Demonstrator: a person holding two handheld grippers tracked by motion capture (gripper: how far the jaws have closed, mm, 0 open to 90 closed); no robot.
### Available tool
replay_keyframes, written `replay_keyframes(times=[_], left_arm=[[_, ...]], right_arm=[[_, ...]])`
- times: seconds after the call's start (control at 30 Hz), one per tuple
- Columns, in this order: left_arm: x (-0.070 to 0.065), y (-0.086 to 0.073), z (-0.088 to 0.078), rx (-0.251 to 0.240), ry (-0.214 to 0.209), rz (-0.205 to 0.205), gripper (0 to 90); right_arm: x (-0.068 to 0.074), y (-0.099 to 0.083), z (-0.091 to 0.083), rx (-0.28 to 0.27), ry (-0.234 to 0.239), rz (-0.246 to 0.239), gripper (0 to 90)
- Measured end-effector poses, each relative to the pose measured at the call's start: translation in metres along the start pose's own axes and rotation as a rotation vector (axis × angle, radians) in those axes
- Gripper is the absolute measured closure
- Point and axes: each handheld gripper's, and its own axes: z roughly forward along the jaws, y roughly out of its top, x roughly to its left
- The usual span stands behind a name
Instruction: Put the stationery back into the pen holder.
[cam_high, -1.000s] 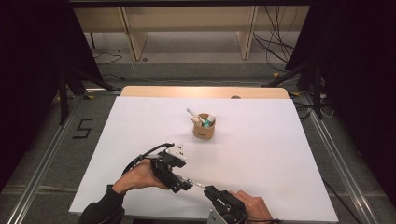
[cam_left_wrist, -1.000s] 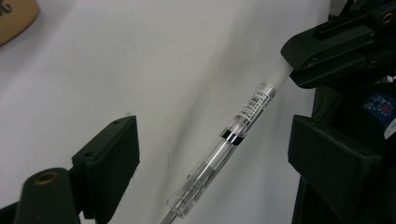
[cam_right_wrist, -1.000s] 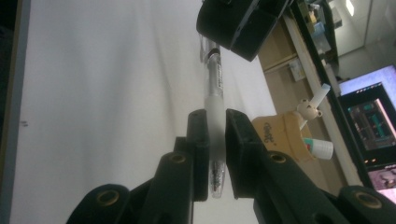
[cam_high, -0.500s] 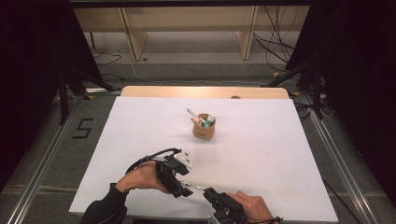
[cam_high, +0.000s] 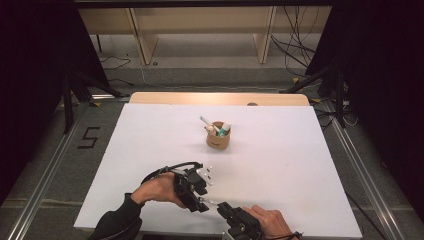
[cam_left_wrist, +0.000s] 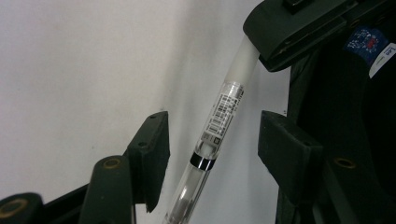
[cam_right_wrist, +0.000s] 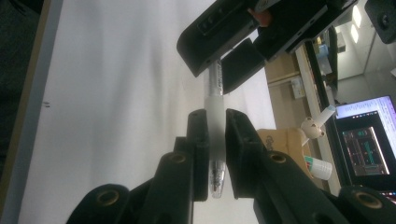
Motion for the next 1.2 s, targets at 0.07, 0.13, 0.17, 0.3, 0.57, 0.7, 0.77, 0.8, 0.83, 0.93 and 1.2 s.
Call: replay_keyframes(times=[0.07,0.13,0.17,0.3,0.57,0.7,0.77,0.8,0.83,0.93,1.2], left_arm=[[0.0,0.002,0.002,0.009,0.005,0.01,43.9],[-0.001,0.004,0.003,0.025,0.001,0.031,45.3],[-0.001,0.005,0.005,0.029,0.001,0.037,46.0],[-0.001,0.007,0.007,0.046,-0.007,0.053,49.0],[-0.002,0.009,0.01,0.063,-0.018,0.082,57.3],[-0.001,0.009,0.011,0.064,-0.022,0.09,60.1],[-0.001,0.009,0.011,0.068,-0.021,0.094,61.6],[0.0,0.009,0.011,0.07,-0.023,0.097,62.3],[0.0,0.008,0.011,0.068,-0.023,0.094,62.5],[0.001,0.008,0.012,0.07,-0.025,0.094,64.5],[0.002,0.006,0.013,0.065,-0.053,0.122,71.8]], right_arm=[[0.0,0.0,0.0,0.001,-0.001,0.0,81.3],[0.0,0.0,0.0,-0.002,0.002,-0.005,81.3],[0.0,0.0,0.0,-0.002,0.002,-0.006,81.3],[0.001,0.0,0.0,-0.003,0.001,-0.004,81.3],[0.001,0.001,0.0,-0.003,0.008,-0.011,81.3],[0.002,0.001,0.0,-0.003,0.008,-0.008,81.3],[0.002,0.001,0.0,-0.005,0.012,-0.013,81.3],[0.002,0.001,0.0,-0.005,0.012,-0.013,81.3],[0.002,0.001,0.0,-0.006,0.012,-0.015,81.3],[0.002,0.001,0.0,-0.01,0.012,-0.022,81.3],[0.003,0.0,0.001,-0.014,0.019,-0.019,81.2]])
